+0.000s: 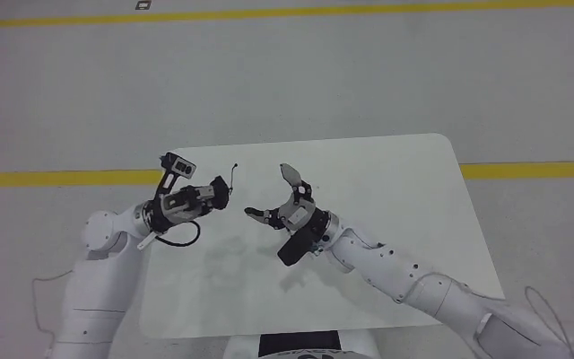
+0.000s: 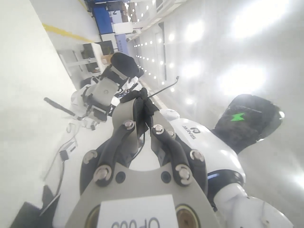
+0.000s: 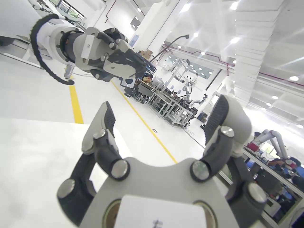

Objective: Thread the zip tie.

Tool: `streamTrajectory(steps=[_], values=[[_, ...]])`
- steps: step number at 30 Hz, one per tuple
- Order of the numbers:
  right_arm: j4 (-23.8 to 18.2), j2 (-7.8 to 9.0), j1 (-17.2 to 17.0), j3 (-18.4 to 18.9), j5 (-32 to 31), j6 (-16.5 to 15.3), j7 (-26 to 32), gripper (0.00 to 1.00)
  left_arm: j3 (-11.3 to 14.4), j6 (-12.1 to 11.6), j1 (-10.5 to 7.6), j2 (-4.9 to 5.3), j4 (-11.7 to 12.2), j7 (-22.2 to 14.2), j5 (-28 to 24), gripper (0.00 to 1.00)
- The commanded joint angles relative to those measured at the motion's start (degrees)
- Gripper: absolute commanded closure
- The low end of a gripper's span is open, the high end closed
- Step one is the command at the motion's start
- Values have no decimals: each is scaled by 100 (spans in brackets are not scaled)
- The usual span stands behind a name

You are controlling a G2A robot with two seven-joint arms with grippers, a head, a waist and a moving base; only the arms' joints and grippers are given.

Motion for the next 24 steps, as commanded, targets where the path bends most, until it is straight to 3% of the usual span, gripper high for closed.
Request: streamTrajectory(steps=[1, 9, 17, 24], values=[[28, -9, 31, -27, 0, 1, 6, 0, 70, 129, -29, -13, 98, -11, -332, 100], [121, -115, -6, 84, 0, 1, -11, 0, 324, 688, -124, -48, 387, 64, -1088, 100], [185, -177, -31, 114, 0, 1, 258, 0, 312, 614, -152, -42, 394, 104, -969, 100], [47, -207, -99, 233, 0, 1, 274, 0, 624, 1056, -42, -104, 326, 395, -1674, 100]])
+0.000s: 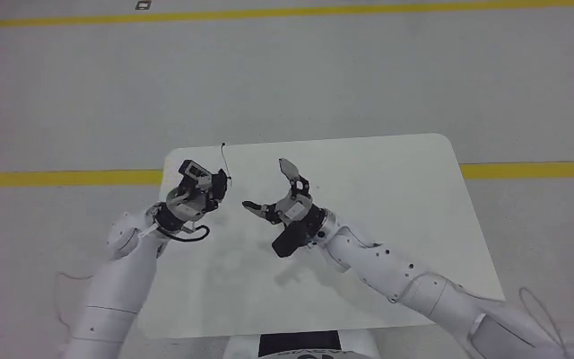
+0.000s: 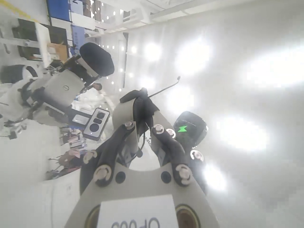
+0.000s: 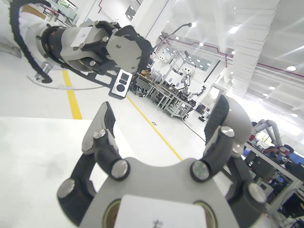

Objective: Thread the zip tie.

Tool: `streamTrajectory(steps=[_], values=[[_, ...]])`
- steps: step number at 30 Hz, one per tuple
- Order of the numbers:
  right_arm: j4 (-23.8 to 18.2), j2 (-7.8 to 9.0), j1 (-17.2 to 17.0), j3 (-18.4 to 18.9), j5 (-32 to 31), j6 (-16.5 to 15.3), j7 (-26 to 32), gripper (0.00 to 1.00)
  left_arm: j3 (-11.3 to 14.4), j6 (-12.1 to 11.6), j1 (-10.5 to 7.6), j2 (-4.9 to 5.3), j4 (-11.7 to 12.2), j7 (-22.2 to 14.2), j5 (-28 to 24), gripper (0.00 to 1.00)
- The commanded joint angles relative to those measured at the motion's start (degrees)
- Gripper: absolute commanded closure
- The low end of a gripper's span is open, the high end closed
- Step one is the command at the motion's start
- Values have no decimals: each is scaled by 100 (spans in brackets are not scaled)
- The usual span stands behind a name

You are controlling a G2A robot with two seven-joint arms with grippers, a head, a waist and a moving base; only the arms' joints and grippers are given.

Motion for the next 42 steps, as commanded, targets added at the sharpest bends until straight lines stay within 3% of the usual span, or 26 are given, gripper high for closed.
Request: streamTrajectory(steps=[1, 5, 13, 19, 23, 28, 42], values=[[-1, -11, 11, 29, 0, 1, -29, 0, 70, 98, -1, -17, 34, 76, -216, 100], [-6, -29, -8, 91, 0, 1, -62, 0, 153, 203, -46, -34, 98, 165, -370, 100], [-59, -39, -16, 41, 0, 1, -226, 0, 153, 192, -72, -31, 107, 175, -326, 100], [-97, -65, 23, -16, 0, 1, -228, 1, 251, 218, -53, -49, 44, 425, -385, 100], [-85, -88, 45, -48, 0, 1, -213, 17, 282, 244, -54, -55, 53, 434, -450, 100], [-72, -116, 67, -67, 0, 1, -213, 51, 319, 258, -56, -61, 59, 441, -479, 100], [-16, -209, 148, -173, 0, 1, -196, 62, 319, 258, -56, -61, 59, 441, -479, 100]])
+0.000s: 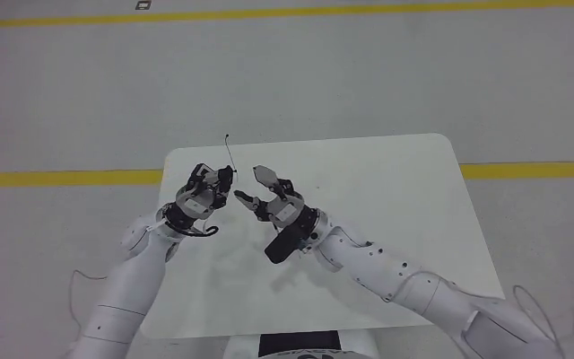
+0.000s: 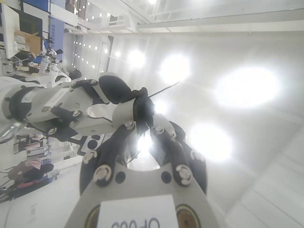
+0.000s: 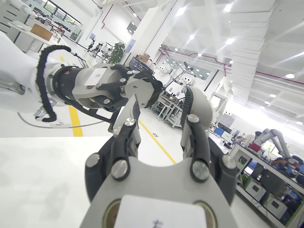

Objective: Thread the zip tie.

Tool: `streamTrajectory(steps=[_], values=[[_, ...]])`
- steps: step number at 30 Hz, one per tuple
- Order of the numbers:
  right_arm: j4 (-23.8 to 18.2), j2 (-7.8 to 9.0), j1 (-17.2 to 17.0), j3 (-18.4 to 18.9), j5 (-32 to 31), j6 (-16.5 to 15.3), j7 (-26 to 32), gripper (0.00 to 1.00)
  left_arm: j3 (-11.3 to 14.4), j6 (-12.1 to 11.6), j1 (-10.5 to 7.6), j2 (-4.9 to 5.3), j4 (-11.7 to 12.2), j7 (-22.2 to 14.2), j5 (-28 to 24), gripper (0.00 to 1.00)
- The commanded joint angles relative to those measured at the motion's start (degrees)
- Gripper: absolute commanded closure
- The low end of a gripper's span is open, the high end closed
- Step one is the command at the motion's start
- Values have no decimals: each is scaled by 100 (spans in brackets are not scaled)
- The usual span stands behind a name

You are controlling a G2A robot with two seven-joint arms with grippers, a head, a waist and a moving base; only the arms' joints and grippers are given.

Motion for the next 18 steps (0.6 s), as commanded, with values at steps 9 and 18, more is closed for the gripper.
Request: streamTrajectory(steps=[9, 18], values=[[69, -79, 74, -43, 0, 0, 28, 68, 0, 0, 0, 0, 0, 0, 0, 100], [136, -142, 126, -63, 0, 0, 47, 74, 0, 0, 0, 0, 0, 0, 0, 100]])
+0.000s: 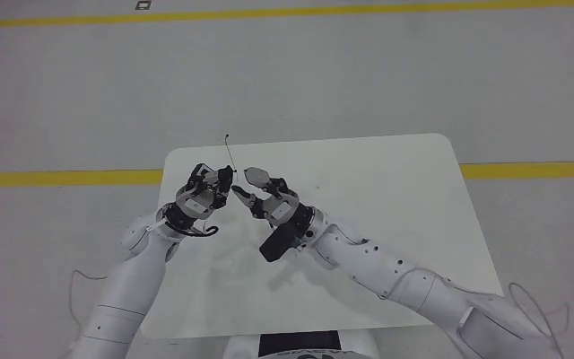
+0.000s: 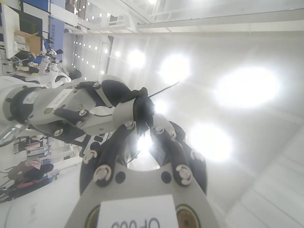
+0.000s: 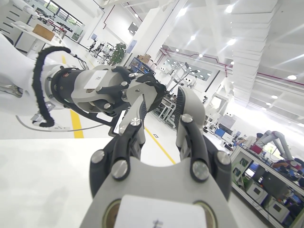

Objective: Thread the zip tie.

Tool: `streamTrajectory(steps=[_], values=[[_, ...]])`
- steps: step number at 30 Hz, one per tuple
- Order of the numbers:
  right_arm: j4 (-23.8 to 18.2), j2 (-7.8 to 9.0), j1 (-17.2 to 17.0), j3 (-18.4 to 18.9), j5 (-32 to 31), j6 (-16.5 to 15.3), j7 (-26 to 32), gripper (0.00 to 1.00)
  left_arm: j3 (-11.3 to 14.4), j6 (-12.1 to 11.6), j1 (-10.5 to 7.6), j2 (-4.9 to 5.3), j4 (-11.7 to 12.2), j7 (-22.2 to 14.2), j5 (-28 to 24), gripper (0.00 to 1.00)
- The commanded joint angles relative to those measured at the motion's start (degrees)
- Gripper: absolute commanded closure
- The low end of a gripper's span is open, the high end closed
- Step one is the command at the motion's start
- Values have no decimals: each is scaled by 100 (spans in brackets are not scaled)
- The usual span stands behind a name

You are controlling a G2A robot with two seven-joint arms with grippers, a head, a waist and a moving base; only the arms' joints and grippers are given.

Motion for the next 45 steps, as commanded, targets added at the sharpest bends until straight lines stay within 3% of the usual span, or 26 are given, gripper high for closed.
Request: streamTrajectory(steps=[1, 27, 45], values=[[11, -10, 5, 4, 0, 0, 4, 75, 0, 0, 0, 0, 0, 0, 0, 100], [125, -110, 34, 5, 0, 0, 11, 88, 0, 0, 0, 0, 0, 0, 0, 100], [206, -150, 46, 33, 0, 0, 16, 88, 0, 0, 0, 0, 0, 0, 0, 100]])
